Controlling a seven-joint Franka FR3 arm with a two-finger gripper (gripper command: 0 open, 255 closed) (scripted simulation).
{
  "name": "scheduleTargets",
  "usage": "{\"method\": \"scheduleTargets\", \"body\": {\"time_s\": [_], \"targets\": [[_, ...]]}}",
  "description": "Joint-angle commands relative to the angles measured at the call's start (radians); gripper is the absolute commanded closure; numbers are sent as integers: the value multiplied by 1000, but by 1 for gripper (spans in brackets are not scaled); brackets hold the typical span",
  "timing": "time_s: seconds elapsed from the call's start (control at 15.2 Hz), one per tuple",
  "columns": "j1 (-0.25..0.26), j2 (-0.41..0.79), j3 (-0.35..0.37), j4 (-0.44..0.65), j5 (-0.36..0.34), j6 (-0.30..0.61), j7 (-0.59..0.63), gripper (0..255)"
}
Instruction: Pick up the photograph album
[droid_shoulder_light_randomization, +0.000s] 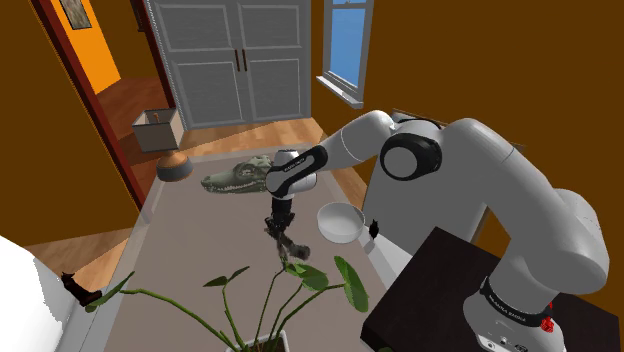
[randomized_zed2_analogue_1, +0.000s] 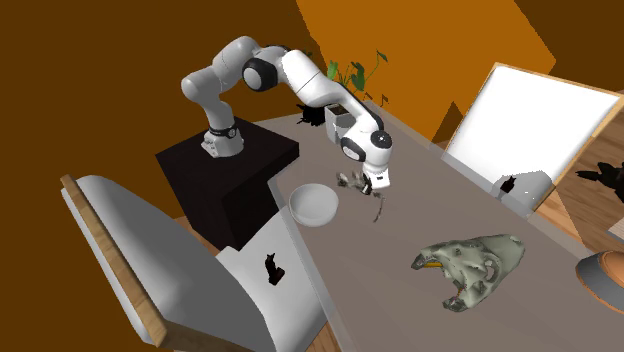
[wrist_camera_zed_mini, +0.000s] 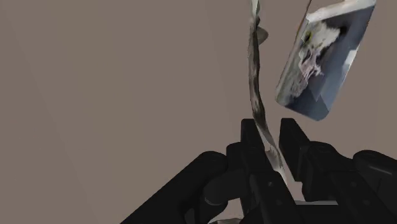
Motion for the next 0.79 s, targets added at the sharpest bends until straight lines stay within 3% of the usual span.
{"method": "scheduleTargets", "body": {"time_s": [0.0,0.73], "targets": [[0,1,0,0,0,0,0,255],[0,-54,-2,-26,-2,-27,10,255]]}}
